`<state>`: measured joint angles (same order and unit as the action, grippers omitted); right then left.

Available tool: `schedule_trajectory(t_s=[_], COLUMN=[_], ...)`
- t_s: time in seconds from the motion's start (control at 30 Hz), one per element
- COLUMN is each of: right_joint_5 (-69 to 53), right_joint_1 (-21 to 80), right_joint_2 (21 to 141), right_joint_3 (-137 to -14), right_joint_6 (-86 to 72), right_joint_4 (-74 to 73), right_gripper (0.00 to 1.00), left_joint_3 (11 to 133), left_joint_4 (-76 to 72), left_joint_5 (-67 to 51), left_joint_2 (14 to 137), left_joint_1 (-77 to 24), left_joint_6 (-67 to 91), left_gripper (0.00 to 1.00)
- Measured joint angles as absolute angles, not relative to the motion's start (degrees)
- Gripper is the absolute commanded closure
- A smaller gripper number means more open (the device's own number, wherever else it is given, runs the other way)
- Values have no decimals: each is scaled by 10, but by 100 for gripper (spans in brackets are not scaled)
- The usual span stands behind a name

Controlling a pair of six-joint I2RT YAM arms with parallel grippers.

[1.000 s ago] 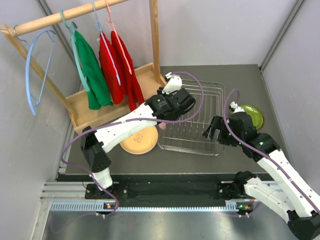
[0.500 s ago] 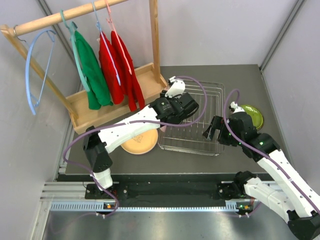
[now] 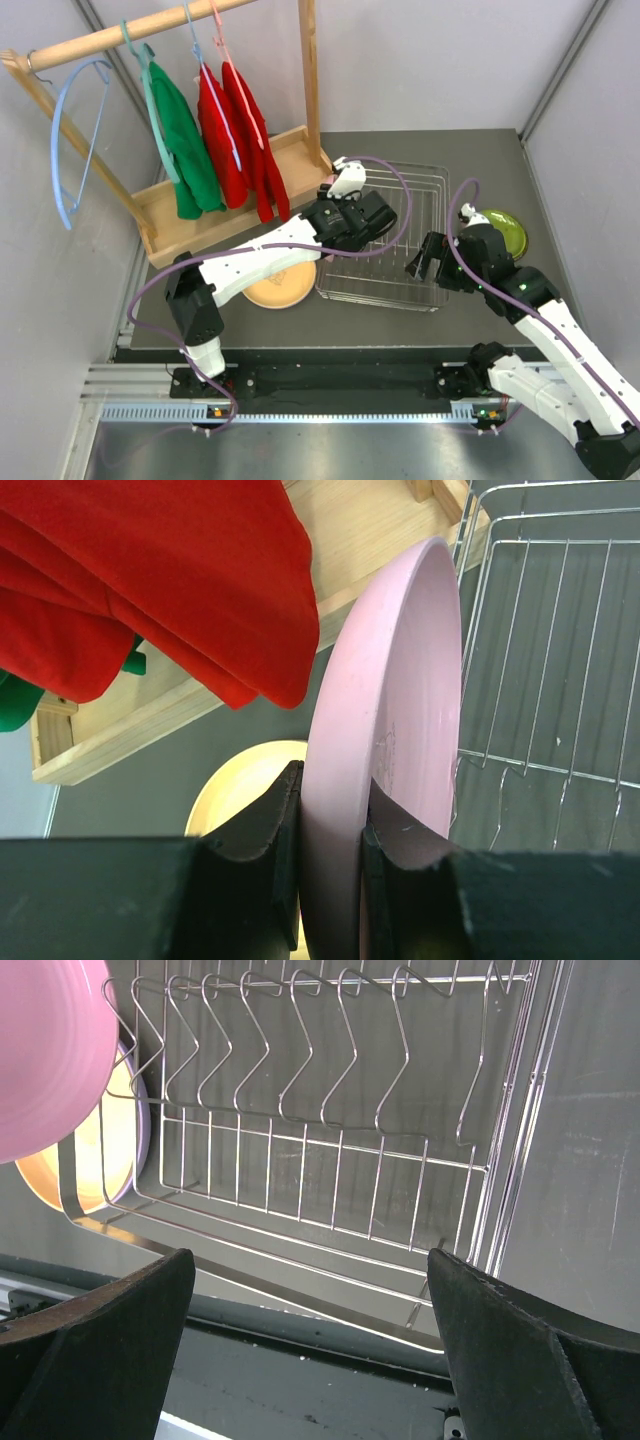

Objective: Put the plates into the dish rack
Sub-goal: Insert the plate into the dish rack.

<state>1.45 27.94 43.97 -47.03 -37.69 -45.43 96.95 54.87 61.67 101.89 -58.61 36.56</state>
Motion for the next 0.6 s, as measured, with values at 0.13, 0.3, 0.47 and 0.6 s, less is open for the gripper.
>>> schedule_trajectory(t_s=[0.13,0.3,0.47,0.6], right_joint_5=[15,15,15,15], right_joint_1=[279,279,279,279], right_joint_2=[438,433,431,431], right_joint_3=[-470,-470,-469,-469], right_joint_6=[-377,-377,-378,-380], right_joint_4=[-454,-454,-454,-454], right_gripper=[1,1,1,1], left_joint_3=[968,967,937,901], left_joint_4=[541,519,481,453], left_joint_5=[620,611,590,580], left_joint_2=[1019,1015,985,959], left_joint_1=[-586,-586,-586,-587], left_joint_6=[356,304,245,216], left_gripper=[100,100,100,100])
